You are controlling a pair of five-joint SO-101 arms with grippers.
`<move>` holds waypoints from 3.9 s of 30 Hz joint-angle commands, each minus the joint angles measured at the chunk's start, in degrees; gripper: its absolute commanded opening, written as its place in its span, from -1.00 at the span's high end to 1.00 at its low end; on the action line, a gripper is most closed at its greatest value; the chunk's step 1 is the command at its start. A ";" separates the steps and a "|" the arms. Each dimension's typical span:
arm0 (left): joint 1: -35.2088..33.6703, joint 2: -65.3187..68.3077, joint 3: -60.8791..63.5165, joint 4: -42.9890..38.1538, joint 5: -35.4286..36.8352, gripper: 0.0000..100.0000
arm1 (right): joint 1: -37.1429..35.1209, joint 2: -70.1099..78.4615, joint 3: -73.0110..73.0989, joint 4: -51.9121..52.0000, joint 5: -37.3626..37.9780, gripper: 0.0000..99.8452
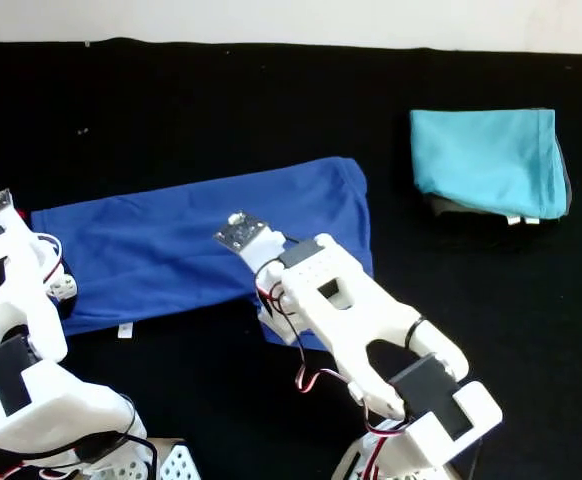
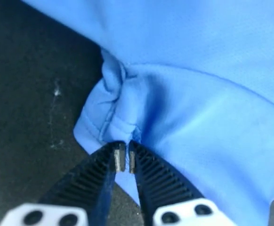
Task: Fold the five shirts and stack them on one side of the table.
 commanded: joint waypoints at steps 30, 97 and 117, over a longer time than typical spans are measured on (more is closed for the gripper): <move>-0.04 0.40 0.22 -2.37 0.62 0.98 | -5.23 -7.69 0.84 4.26 2.29 0.57; -0.04 0.40 0.22 -2.46 0.62 0.98 | 20.00 41.80 -80.13 23.16 -7.82 0.59; -0.04 0.40 0.22 -2.46 0.62 0.98 | 9.10 42.33 -76.62 19.56 0.26 0.99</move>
